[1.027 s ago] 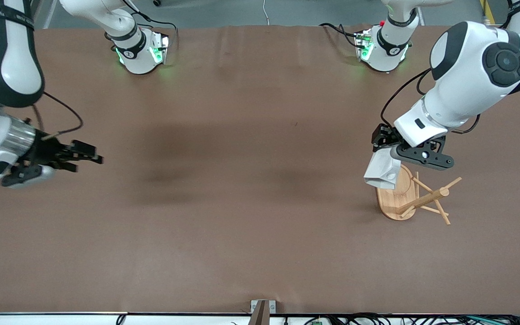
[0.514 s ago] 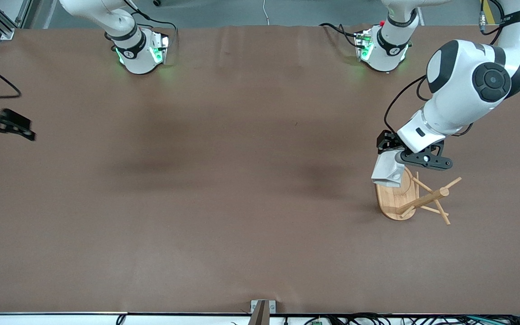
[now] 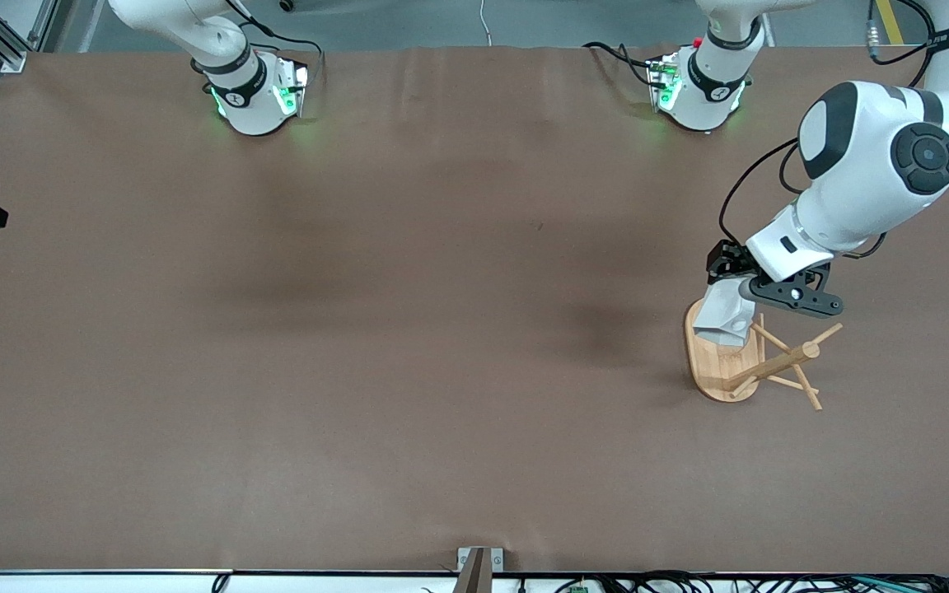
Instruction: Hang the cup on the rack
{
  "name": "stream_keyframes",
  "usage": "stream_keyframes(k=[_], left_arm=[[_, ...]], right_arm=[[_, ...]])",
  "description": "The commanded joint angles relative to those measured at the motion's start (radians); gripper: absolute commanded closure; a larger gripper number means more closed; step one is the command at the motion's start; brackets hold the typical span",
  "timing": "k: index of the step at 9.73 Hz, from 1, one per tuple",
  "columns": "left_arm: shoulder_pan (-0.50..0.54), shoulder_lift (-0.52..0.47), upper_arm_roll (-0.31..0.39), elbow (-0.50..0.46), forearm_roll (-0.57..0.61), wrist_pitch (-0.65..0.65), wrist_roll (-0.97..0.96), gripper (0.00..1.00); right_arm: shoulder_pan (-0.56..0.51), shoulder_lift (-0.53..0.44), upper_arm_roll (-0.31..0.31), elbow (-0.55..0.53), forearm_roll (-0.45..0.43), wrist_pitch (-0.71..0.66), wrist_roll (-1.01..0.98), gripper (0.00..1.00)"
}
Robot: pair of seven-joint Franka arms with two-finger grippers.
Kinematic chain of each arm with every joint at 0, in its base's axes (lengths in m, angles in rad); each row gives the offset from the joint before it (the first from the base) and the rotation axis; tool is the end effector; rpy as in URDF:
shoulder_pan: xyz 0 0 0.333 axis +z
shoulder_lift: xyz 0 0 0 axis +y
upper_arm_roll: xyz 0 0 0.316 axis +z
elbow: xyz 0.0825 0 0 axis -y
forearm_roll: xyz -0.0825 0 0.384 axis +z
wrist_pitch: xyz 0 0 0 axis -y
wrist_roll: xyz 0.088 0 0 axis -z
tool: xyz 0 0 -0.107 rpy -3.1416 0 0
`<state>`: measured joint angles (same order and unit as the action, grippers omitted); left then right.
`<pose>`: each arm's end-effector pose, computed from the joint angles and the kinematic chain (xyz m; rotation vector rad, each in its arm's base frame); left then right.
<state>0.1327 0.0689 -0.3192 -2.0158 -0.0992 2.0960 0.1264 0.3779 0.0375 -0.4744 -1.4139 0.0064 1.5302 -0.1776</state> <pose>0.5577 -0.1078 0.4219 3.0072 -0.3976 0.0167 0.5585 -0.0473 0.6759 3.1144 0.1287 0.1258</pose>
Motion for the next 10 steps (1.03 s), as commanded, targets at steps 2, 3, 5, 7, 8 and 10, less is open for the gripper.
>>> stream_keyframes(k=[2,3,5,7,8,10], left_arm=[[0.008,0.066,-0.008,0.005,-0.031,0.044,0.076,0.96],[0.008,0.071,-0.008,0.011,-0.031,0.047,0.087,0.96],[0.021,0.074,-0.008,0.012,-0.031,0.047,0.110,0.96],[0.034,0.074,-0.008,0.014,-0.031,0.047,0.119,0.96],[0.038,0.074,-0.008,0.014,-0.031,0.047,0.127,0.96],[0.050,0.080,-0.008,0.014,-0.031,0.047,0.137,0.96]], right_arm=[[-0.237,-0.011,0.297,-0.022,-0.020,-0.018,0.128,0.00],[-0.319,-0.030,0.368,-0.046,-0.020,-0.010,0.129,0.00],[-0.398,-0.059,0.436,-0.068,-0.020,-0.016,0.129,0.00],[-0.413,-0.057,0.438,-0.077,-0.020,-0.019,0.115,0.00],[-0.412,-0.057,0.436,-0.077,-0.020,-0.019,0.113,0.00],[-0.413,-0.054,0.434,-0.083,-0.020,-0.019,0.113,0.00]])
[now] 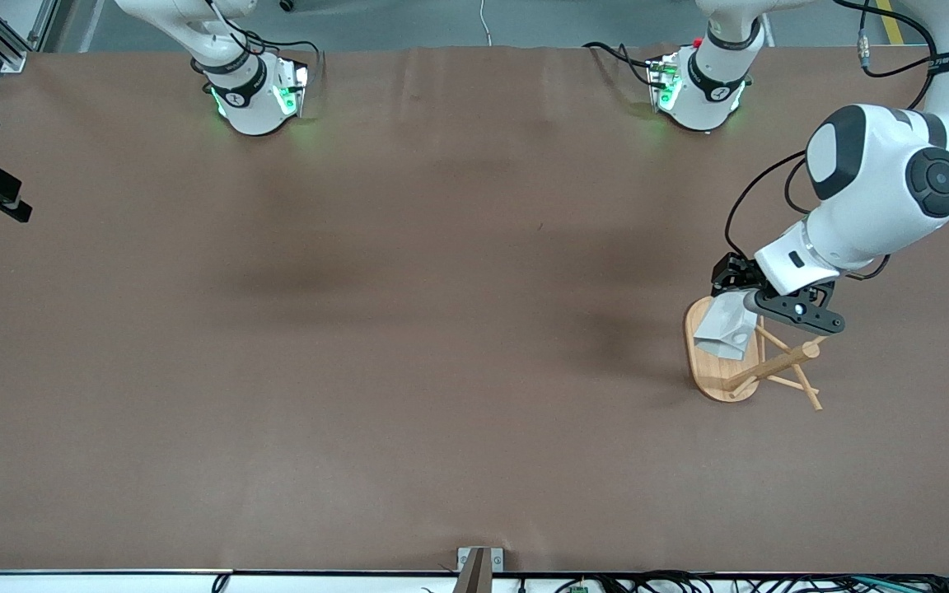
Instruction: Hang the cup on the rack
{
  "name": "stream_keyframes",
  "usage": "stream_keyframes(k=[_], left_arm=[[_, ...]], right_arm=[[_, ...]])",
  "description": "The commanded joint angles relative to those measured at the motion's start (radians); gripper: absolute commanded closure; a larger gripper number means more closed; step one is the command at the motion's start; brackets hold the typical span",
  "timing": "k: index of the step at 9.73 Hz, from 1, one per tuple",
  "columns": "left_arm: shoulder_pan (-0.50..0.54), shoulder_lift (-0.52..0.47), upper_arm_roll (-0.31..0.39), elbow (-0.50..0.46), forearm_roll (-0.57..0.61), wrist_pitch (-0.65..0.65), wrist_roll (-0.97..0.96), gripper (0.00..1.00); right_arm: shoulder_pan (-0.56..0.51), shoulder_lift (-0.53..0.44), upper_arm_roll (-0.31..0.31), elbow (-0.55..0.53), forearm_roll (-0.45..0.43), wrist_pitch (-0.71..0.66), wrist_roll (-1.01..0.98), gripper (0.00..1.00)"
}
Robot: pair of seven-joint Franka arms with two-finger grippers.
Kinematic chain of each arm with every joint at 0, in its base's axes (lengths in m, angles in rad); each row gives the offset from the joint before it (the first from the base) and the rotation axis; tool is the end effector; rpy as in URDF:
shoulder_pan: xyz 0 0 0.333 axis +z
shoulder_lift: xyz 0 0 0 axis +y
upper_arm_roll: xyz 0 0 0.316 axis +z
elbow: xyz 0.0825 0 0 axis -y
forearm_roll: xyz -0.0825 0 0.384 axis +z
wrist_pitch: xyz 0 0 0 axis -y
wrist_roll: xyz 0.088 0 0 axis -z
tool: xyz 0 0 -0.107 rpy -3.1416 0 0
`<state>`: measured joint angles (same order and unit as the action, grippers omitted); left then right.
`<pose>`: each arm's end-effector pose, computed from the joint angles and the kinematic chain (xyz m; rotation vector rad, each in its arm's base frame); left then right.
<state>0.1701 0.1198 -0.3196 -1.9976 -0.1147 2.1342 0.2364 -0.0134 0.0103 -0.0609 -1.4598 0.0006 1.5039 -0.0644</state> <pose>0.5735 -0.0874 0.4061 2.9681 -0.4837 0.0416 0.5496 -0.0406 0.6649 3.1387 -0.0154 0.0529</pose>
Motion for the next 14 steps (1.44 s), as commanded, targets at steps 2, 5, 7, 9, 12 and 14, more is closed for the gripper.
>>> stream_keyframes(k=[2,5,7,9,12,14], left_arm=[[0.028,0.041,-0.004,0.003,-0.014,0.009,0.037,0.96],[0.038,0.067,-0.004,0.028,-0.014,0.009,0.063,0.96],[0.057,0.087,-0.004,0.040,-0.014,0.007,0.072,0.92],[0.060,0.118,-0.001,0.089,-0.013,-0.003,0.075,0.66],[0.072,0.119,-0.001,0.141,-0.014,-0.038,0.058,0.00],[0.072,0.116,0.001,0.244,-0.014,-0.168,0.017,0.00]], right_arm=[[-0.040,-0.030,0.021,-0.036,-0.014,-0.019,0.006,0.00],[-0.048,-0.030,0.020,-0.031,-0.014,-0.028,0.014,0.00],[-0.051,-0.029,0.020,-0.033,-0.014,-0.025,0.029,0.00],[-0.071,-0.027,0.039,-0.040,-0.014,-0.025,0.029,0.00],[-0.085,-0.027,0.056,-0.059,-0.013,-0.018,0.029,0.00],[-0.086,-0.027,0.056,-0.056,-0.013,-0.011,0.031,0.00]])
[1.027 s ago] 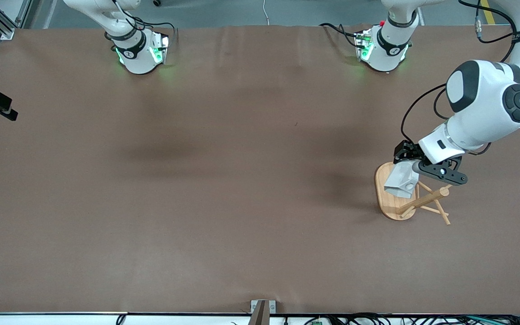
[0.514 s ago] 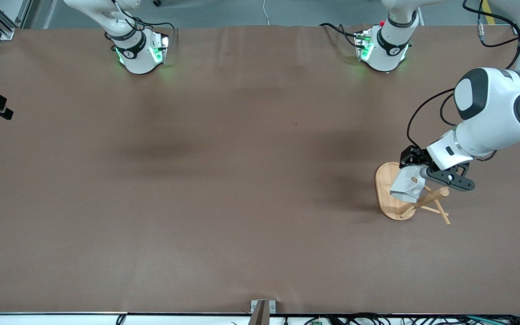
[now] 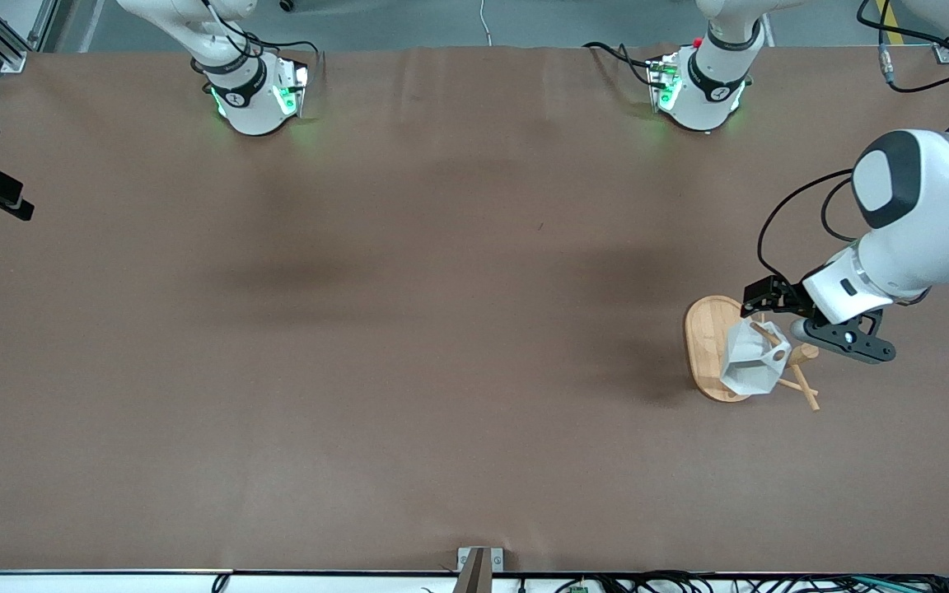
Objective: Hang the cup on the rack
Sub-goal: 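Open the left gripper and raise it away from the cup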
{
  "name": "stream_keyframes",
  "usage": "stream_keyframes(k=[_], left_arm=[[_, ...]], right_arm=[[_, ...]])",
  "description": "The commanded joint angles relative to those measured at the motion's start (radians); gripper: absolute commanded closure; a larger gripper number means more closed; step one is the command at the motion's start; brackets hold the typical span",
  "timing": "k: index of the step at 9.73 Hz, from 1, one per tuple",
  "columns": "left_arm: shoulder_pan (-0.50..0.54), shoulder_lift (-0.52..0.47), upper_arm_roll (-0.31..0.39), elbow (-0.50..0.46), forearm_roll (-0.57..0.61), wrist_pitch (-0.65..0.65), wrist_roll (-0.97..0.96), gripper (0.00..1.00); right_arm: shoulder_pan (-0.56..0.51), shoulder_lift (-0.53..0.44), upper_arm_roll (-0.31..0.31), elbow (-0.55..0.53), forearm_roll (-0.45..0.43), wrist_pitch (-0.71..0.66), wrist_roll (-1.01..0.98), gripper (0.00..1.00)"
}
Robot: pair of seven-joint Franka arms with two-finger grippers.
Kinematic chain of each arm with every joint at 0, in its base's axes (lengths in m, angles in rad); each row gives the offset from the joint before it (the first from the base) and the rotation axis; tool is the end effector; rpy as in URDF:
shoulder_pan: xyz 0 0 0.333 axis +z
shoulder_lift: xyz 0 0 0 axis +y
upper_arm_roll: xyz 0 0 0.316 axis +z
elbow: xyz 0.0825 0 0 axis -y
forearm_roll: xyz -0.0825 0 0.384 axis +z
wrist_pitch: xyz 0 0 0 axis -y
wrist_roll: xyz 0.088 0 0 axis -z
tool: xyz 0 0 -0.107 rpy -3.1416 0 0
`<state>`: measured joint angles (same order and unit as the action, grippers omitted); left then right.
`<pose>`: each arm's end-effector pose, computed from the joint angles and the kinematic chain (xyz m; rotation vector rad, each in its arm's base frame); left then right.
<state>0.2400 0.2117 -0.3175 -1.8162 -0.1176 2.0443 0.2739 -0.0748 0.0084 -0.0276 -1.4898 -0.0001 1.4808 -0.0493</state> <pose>0.6154 -0.0438 0.4305 2.9418 -0.4319 0.0628 0.5454 -0.0560 0.6499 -3.1394 0.0834 0.0273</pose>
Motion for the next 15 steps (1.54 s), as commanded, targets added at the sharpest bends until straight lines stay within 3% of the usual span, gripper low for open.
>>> stream_keyframes(k=[1,3,5,11,13,15], left_arm=[[0.002,0.009,-0.003,0.118,-0.011,-0.164,-0.075,0.00],[-0.002,-0.028,-0.011,0.249,-0.008,-0.309,-0.216,0.00],[-0.002,-0.070,-0.012,0.314,0.001,-0.413,-0.318,0.00],[-0.030,-0.187,-0.012,0.328,0.079,-0.457,-0.312,0.00],[-0.124,-0.227,0.093,0.289,0.061,-0.460,-0.311,0.00],[-0.175,-0.279,0.115,0.240,0.073,-0.498,-0.325,0.00]], right_arm=[[-0.026,-0.025,0.023,-0.024,-0.012,0.012,0.014,0.00],[-0.025,-0.025,0.023,-0.026,-0.012,0.010,0.016,0.00],[-0.025,-0.025,0.023,-0.023,-0.012,0.010,0.016,0.00],[-0.022,-0.022,0.023,-0.024,-0.012,0.022,0.016,0.00],[-0.020,-0.019,0.023,-0.024,-0.012,0.041,0.014,0.00],[-0.020,-0.019,0.023,-0.024,-0.014,0.053,0.014,0.00]])
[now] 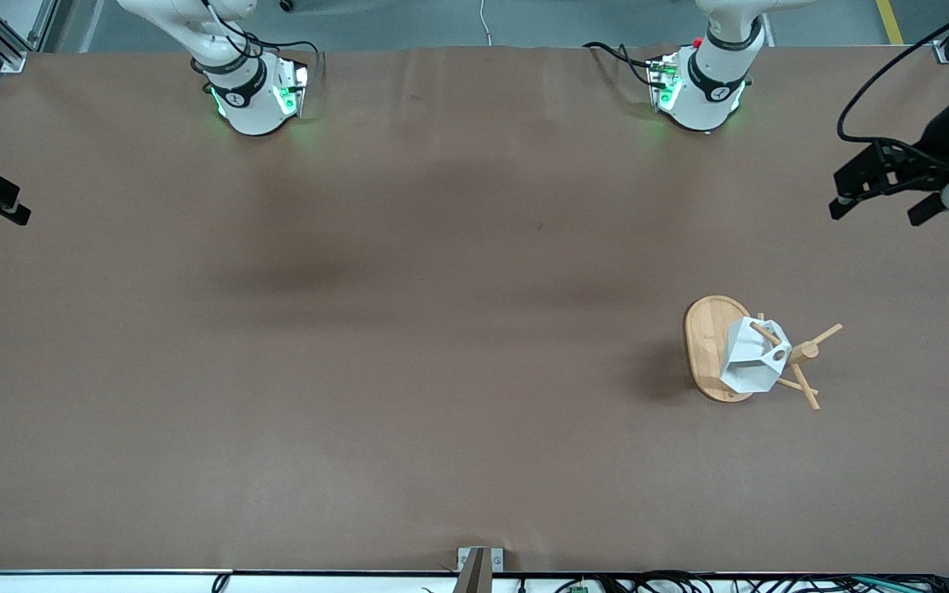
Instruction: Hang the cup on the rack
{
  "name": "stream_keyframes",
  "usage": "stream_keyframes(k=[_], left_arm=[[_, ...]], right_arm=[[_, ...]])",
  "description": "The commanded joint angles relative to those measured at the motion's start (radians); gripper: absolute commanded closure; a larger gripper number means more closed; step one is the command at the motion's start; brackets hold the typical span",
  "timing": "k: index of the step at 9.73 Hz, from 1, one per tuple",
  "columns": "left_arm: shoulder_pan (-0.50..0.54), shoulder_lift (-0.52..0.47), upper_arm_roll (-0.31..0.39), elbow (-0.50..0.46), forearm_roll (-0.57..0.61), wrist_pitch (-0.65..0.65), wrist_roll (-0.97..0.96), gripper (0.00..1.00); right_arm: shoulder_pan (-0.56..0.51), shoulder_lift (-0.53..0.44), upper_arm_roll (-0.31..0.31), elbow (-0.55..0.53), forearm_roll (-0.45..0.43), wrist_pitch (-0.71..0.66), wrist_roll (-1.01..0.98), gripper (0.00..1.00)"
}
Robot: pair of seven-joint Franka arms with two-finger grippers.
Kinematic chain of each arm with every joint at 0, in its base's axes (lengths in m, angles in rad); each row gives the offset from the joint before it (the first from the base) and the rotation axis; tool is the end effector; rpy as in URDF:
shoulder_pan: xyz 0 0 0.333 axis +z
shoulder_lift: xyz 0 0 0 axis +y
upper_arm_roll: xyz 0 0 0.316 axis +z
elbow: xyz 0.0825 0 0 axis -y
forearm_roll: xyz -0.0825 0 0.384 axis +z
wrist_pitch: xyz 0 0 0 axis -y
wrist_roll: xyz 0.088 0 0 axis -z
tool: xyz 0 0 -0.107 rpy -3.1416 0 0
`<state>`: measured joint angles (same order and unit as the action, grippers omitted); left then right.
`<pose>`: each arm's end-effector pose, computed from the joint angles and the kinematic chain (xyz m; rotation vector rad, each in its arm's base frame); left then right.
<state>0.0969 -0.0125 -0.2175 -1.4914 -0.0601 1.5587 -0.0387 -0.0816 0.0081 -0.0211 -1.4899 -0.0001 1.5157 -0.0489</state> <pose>0.5448 -0.0735 0.6678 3.0732 -0.1309 0.1149 0.5490 -0.0565 0.6531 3.1387 -0.0845 0.0277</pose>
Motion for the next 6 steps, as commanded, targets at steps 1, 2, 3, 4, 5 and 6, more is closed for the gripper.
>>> stream_keyframes(k=[1,2,3,4,5,6], left_arm=[[-0.049,-0.087,0.016,-0.130,0.044,-0.011,-0.016,0.00],[-0.055,-0.107,0.017,-0.165,0.061,-0.003,-0.016,0.00],[-0.055,-0.115,0.027,-0.171,0.062,-0.003,-0.013,0.00],[-0.060,-0.113,0.052,-0.168,0.062,-0.006,-0.001,0.00],[-0.090,-0.118,0.099,-0.170,0.062,-0.005,0.003,0.00],[-0.104,-0.121,0.118,-0.171,0.062,0.001,0.005,0.00]], right_arm=[[-0.009,-0.019,0.018,-0.024,-0.014,0.018,0.012,0.00],[-0.007,-0.019,0.018,-0.033,-0.014,0.020,0.011,0.00],[-0.006,-0.019,0.018,-0.039,-0.014,0.021,0.011,0.00],[-0.006,-0.020,0.018,-0.039,-0.014,0.018,0.011,0.00],[-0.006,-0.020,0.018,-0.039,-0.014,0.012,0.011,0.00],[-0.004,-0.020,0.020,-0.038,-0.014,0.011,0.011,0.00]])
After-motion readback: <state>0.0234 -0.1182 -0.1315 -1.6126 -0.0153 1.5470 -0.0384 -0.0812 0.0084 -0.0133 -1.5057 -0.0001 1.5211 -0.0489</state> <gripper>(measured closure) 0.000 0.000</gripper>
